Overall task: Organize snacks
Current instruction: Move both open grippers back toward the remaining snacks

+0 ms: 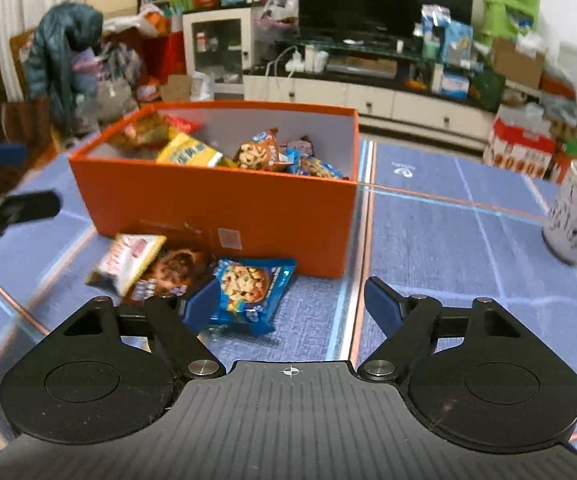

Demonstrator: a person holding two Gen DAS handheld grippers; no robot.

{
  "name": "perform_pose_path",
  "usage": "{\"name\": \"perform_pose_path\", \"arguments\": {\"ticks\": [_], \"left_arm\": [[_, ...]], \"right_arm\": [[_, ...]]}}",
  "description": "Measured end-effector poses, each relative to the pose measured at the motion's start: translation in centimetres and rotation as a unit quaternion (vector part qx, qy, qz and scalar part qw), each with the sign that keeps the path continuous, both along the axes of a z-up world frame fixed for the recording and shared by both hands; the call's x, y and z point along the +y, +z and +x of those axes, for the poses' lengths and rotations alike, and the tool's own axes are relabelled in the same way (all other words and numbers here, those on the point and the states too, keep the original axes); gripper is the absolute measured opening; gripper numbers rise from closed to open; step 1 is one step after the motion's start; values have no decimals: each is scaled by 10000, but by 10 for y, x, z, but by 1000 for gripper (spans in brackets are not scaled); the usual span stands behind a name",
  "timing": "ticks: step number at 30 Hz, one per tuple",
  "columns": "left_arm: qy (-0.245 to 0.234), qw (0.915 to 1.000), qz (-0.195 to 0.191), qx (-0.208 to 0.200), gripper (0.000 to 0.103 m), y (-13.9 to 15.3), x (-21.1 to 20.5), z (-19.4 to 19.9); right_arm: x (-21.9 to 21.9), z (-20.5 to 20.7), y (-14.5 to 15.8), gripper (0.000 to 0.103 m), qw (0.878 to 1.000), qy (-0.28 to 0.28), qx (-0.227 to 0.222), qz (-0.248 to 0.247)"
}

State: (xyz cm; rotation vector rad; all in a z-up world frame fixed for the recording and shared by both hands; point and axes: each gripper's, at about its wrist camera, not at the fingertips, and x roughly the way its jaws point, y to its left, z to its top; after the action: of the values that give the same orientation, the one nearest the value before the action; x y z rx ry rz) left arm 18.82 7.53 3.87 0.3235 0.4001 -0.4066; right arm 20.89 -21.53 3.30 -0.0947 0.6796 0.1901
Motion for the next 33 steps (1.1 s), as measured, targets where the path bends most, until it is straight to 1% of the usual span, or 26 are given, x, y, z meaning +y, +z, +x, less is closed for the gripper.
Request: {"name": "perform_pose_path", "arguments": {"ticks": [1,2,4,6,8,11,13,16,18,21,24,25,28,31,32,33], "left_arm": [[-272,9991,326,-56,100,-8,-1,-2],[-552,9963,650,-70,100,-15,-2,-2],[-1004,9895,1039,-2,101,-27,-2,1],[-1426,9813,1291,23,101,-33,-3,8],[-1852,9712,1493,136,101,-39,-6,17],[-2299,9584,1655,359,101,-48,-9,33],[-2519,9535,1579,501,101,-52,-9,41],[-2757,9486,1283,877,101,-57,-8,58],[-2767,9488,1133,1018,101,-63,-9,69],[-2809,9432,875,1545,101,-69,-10,79],[-2613,9485,641,1675,101,-67,-6,66],[-2578,9490,555,1729,101,-65,-3,59],[-2321,9548,258,1837,101,-62,6,34],[-2093,9570,-175,2002,102,-61,12,9],[-2005,9586,-235,2011,102,-62,10,4],[-1851,9619,-244,1997,102,-62,8,0]], "right_arm": [[3,3,-5,71,10000,8,25,-6],[4,8,-8,71,10000,-8,81,49],[7,17,-14,71,9996,-19,219,179],[13,24,-18,71,9995,30,256,184],[18,31,-20,71,9994,92,296,175],[17,39,-22,70,9989,95,362,268],[16,42,-23,71,9987,108,389,316],[16,44,-23,71,9985,140,420,336],[15,45,-22,71,9981,140,452,395],[17,46,-21,71,9977,175,489,442],[18,46,-22,71,9977,202,512,388],[18,46,-22,71,9977,200,517,394],[18,45,-20,71,9980,157,461,393],[18,42,-19,71,9991,99,341,248],[19,42,-20,71,9993,68,300,227],[18,42,-21,71,9993,50,290,251]]}}
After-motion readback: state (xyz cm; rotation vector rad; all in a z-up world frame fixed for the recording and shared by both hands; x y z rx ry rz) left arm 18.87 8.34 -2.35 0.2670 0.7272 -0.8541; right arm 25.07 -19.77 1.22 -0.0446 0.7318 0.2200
